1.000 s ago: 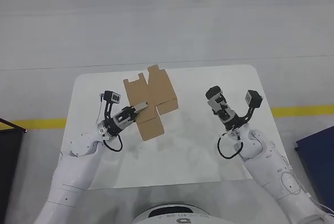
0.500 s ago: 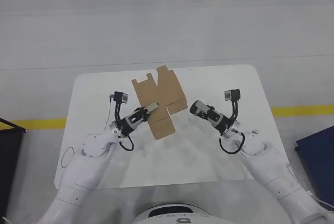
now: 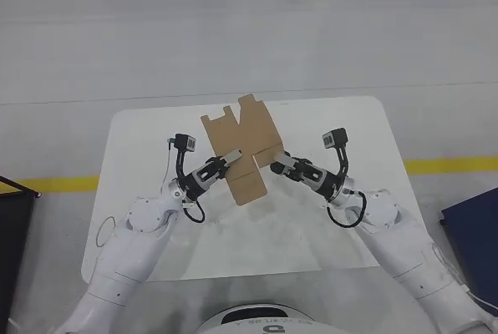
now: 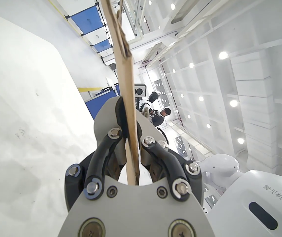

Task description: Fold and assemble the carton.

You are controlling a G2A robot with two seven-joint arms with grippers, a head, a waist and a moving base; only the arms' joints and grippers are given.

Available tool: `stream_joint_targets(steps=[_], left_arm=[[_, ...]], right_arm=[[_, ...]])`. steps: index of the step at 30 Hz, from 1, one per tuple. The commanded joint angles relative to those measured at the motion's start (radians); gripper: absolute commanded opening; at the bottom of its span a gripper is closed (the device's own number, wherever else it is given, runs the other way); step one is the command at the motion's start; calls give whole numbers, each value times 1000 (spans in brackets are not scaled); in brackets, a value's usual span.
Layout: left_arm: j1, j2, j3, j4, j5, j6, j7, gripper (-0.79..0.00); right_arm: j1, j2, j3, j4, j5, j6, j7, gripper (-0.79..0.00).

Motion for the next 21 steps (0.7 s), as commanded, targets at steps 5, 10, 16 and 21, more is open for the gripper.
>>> stream_joint_targets(steps=[5, 10, 16, 21], left_arm=[[3, 2, -5, -7, 0, 4, -11, -785], [4, 2, -5, -1, 4, 6, -11, -785], [3, 2, -2, 4, 0, 10, -17, -785], [4, 3, 1, 8, -7, 25, -51, -785]], right_arm=[[33, -17, -35, 42, -7, -8, -16, -514], [46, -26, -42, 58, 31, -25, 6, -653], [55, -34, -53, 69, 38, -26, 37, -785], [54, -38, -47, 75, 45, -38, 46, -785]])
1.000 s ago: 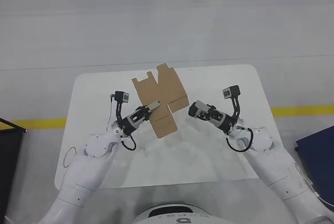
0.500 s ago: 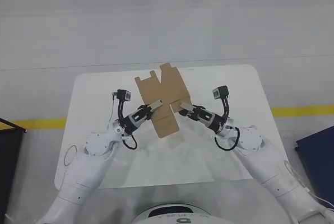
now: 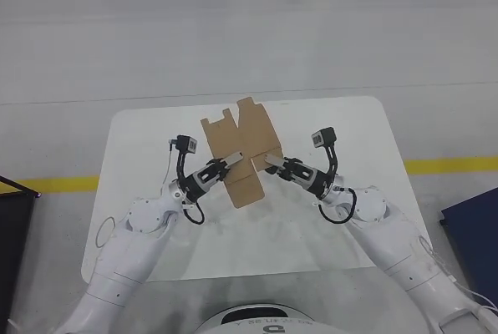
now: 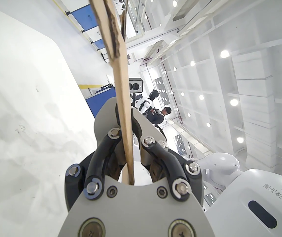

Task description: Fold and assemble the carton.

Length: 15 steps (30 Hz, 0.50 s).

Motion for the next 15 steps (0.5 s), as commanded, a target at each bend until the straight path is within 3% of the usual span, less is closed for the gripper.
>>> stream_joint_targets(steps=[1, 2, 3, 15], left_arm=[[0, 2, -4, 5, -3, 15, -14, -785], [2, 3, -6, 7, -9, 23, -16, -493], [3, 4, -12, 11, -7, 31, -16, 0], [52, 20, -105, 28, -89, 63, -26, 0]], right_arm=[[-2, -1, 6, 1, 2, -6, 4, -785], [-4, -1, 9, 2, 2, -8, 5, -785], [-6, -1, 13, 2, 1, -11, 6, -785], [-39, 6, 74, 21, -64, -34, 7, -785]])
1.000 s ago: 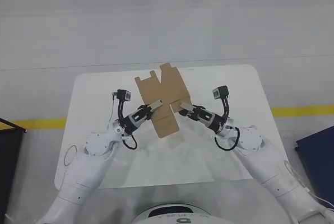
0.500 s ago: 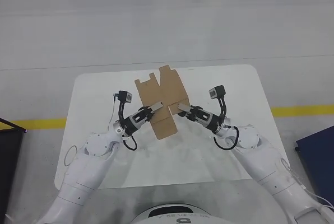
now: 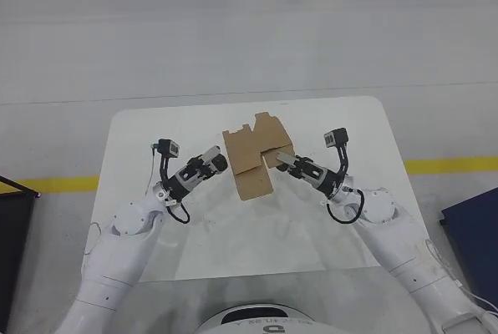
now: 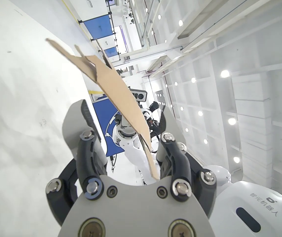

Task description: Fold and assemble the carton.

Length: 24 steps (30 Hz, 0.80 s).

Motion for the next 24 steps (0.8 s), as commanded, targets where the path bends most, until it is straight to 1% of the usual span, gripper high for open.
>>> stream_joint_targets(steps=[1, 6, 8, 15, 24], left_arm=[[1, 1, -1, 1, -2, 9, -5, 0], [-13, -3, 13, 2, -4, 36, 9, 0], [-21, -5, 19, -2, -12, 44, 16, 0], [-46, -10, 36, 12, -20, 57, 15, 0], [-76, -15, 59, 23, -11, 60, 2, 0]], right_arm=[[-3, 0, 1, -3, -13, -4, 10, -785], [-3, -3, -8, -9, -52, -4, 20, -785], [1, -4, -13, -5, -93, 3, 21, -785], [3, -2, -16, 0, -159, 32, 54, -785], [13, 6, -25, -27, -352, 109, 114, -785]])
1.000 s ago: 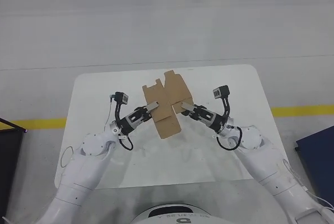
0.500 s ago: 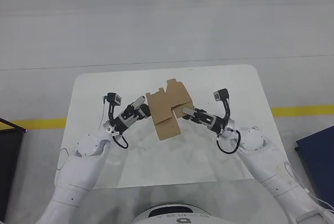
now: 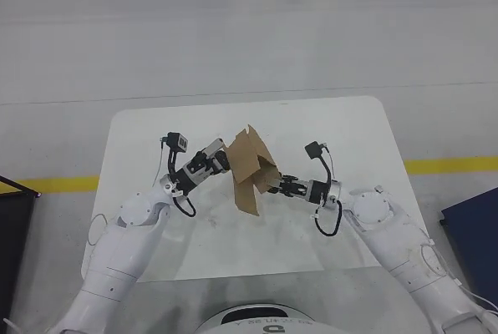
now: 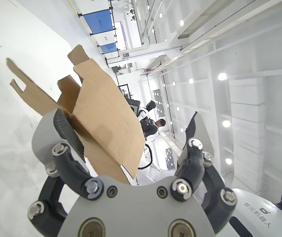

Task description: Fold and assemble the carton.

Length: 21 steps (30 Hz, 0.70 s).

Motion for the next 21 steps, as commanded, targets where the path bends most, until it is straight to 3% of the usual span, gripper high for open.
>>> stream_joint_targets(steps=[1, 7, 12, 21], left_arm=[[-6, -1, 2, 2, 3, 0, 0, 0], [-16, 1, -8, 20, 11, -5, -9, 0], [-10, 7, -42, 41, 6, -14, -18, 0], [32, 35, -180, 64, 22, -59, -59, 0]], right_arm=[[0, 2, 0, -12, -36, 11, 10, -785], [2, 4, 6, -29, -65, 11, 6, -785], [7, 4, 26, -38, 22, -39, 11, -785], [5, 11, 85, -41, 227, -140, 63, -785]])
